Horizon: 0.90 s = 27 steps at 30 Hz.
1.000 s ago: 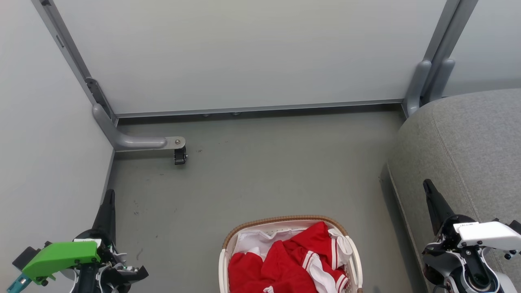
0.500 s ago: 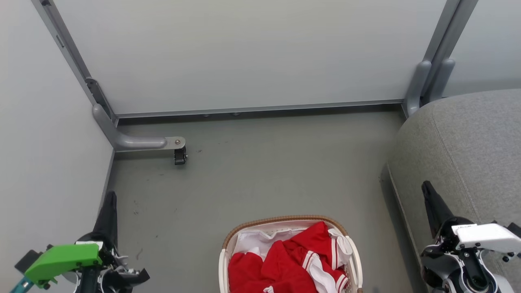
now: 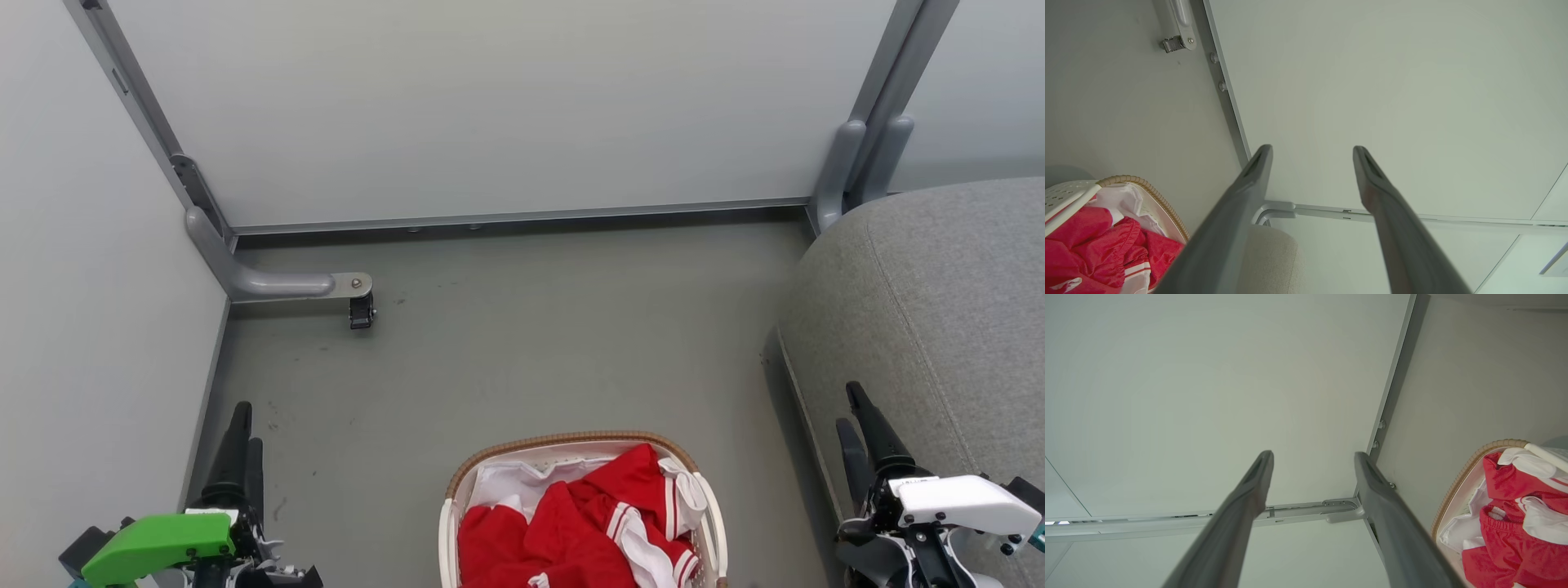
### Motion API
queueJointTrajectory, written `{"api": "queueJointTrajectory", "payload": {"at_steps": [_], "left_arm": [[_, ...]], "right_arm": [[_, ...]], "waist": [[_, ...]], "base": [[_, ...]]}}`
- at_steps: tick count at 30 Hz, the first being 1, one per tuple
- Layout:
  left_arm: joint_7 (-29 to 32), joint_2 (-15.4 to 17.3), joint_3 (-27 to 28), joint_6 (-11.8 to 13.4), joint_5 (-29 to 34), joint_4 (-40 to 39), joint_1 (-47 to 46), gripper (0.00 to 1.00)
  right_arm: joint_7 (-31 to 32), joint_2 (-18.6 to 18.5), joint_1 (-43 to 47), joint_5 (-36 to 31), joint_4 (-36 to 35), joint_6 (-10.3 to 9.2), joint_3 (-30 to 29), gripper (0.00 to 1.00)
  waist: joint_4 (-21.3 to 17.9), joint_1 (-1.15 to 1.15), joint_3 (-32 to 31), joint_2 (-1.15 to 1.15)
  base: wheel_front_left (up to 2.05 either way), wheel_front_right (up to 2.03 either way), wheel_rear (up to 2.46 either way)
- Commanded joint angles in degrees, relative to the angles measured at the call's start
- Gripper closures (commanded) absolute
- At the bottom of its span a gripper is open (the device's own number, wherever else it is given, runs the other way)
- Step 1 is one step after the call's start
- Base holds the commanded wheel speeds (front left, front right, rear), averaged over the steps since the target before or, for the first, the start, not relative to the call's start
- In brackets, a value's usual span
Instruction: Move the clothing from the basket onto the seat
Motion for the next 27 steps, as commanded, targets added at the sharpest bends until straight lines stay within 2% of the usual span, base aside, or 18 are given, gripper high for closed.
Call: {"api": "queueJointTrajectory", "payload": {"at_steps": [1, 9, 27], "left_arm": [[-0.6, 0.2, -0.4, 0.0, 1.5, -1.3, -1.0, 0.0], [-2.6, 0.3, -2.0, -0.1, 5.9, -2.9, -1.5, 0.0], [-6.8, 0.5, -5.1, -0.1, 26.9, -4.3, -2.0, 0.0]], "right_arm": [[-0.7, -0.5, -0.9, -1.3, -0.6, 0.03, -0.2, 0.0], [-2.7, -0.6, -1.4, -7.9, -1.3, 0.03, -1.8, 0.0], [-6.9, -0.8, -0.8, -29.5, -5.5, 0.03, -0.7, 0.0]], "waist": [[0.0, 0.0, 0.0, 0.05], [0.1, 0.0, 0.2, 0.08], [0.5, 0.0, 0.9, 0.15]], "base": [[0.0, 0.0, 0.0], [0.0, 0.0, 0.0], [0.0, 0.0, 0.0]]}}
